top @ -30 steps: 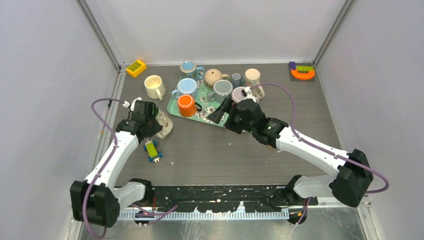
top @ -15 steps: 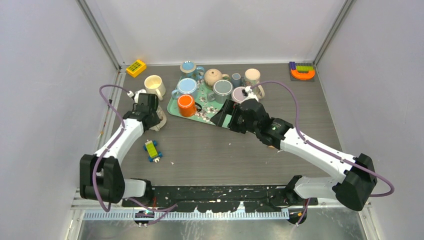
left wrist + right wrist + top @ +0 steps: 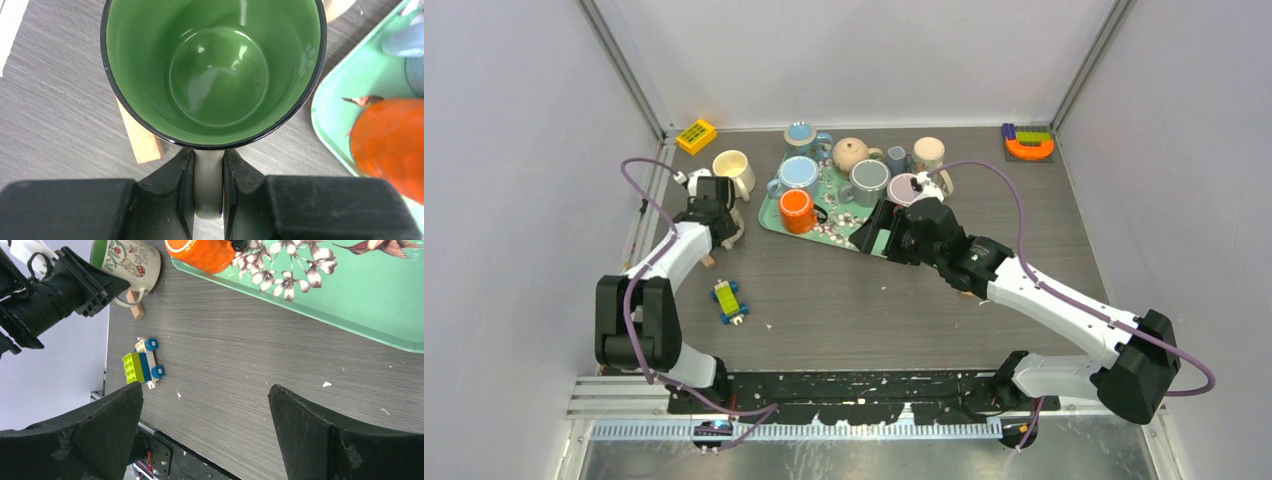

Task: Turn the mug right side up
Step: Place the cup at the corner of the board.

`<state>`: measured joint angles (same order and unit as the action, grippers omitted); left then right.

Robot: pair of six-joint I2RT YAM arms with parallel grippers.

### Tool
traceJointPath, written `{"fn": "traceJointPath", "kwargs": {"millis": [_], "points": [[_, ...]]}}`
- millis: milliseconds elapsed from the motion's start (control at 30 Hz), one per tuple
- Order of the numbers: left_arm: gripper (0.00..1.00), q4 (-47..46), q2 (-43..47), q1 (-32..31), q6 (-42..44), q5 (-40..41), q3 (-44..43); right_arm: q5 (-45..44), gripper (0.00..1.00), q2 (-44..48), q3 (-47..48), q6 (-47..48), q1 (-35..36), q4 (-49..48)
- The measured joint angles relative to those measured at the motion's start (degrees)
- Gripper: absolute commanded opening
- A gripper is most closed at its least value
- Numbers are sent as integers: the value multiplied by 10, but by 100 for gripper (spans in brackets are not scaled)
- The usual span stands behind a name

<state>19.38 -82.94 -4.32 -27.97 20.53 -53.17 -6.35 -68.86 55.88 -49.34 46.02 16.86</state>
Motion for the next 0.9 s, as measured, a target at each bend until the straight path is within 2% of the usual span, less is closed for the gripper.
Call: {"fn": "traceJointPath", "kwargs": {"millis": [267, 500, 900], "points": [[15, -20, -68, 22, 6, -4, -39, -17, 100, 0, 0, 12, 0, 3], [30, -22, -117, 36, 15, -16, -81, -33, 100, 4, 0, 23, 0, 3], [72, 9, -134, 37, 5, -53, -123, -54, 100, 6, -4, 45, -1, 3]]}}
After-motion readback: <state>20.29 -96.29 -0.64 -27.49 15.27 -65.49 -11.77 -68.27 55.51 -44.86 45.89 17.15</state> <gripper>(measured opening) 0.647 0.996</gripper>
